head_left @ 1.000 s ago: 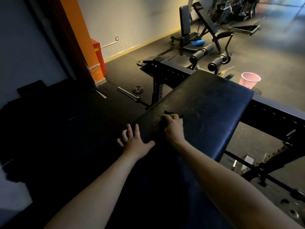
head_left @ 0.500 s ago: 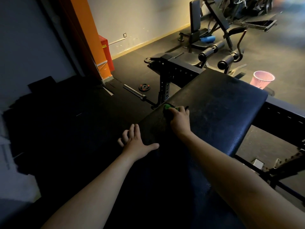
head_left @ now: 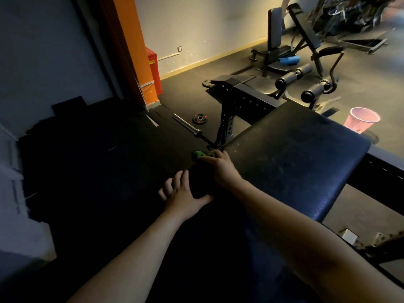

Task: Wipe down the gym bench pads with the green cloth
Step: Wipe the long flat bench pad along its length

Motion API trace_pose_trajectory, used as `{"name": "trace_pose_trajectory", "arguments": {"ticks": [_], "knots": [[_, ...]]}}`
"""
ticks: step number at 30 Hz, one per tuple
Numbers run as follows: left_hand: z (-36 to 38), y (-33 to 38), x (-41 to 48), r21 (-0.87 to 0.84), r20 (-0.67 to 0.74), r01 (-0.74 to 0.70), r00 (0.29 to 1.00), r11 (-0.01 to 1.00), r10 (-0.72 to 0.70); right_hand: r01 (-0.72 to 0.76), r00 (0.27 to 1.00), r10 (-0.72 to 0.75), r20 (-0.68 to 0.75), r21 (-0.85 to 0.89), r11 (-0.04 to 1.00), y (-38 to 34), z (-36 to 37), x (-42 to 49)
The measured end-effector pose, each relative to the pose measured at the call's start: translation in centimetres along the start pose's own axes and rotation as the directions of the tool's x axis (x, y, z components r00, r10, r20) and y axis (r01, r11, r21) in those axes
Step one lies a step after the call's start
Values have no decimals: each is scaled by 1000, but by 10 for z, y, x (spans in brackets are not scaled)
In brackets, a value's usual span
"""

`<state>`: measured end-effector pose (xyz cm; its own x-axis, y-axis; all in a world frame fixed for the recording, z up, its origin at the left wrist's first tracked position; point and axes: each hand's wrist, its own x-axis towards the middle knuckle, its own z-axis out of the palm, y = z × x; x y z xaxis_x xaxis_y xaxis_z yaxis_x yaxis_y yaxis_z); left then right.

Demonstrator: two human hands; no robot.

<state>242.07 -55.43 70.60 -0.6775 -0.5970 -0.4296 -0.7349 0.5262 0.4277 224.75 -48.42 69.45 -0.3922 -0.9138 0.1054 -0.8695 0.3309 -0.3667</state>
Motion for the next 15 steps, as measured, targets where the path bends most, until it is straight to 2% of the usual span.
{"name": "trace_pose_trajectory", "arguments": {"ticks": [4, 6, 8, 11, 13, 15], "knots": [[0, -2, 5, 18, 11, 22, 1000, 1000, -22, -192, 974, 185, -127, -43, 980, 17, -4, 19], [0, -3, 8, 23, 10, 38, 999, 999, -38, -308, 938, 308, -157, 30, 951, 13, -2, 28], [3, -1, 8, 12, -6, 37, 999, 999, -37, -335, 929, 349, -124, 117, 935, 3, 2, 34], [6, 2, 6, -1, -69, 41, 997, 999, -41, -129, 991, 135, -16, 202, 971, -26, 10, 33], [7, 3, 7, 20, -67, 59, 996, 998, -58, -10, 998, -6, 57, 277, 961, -46, 13, 28], [7, 4, 7, 32, -59, 74, 996, 997, -72, 45, 994, -70, 83, 275, 960, -48, 15, 26]]}}
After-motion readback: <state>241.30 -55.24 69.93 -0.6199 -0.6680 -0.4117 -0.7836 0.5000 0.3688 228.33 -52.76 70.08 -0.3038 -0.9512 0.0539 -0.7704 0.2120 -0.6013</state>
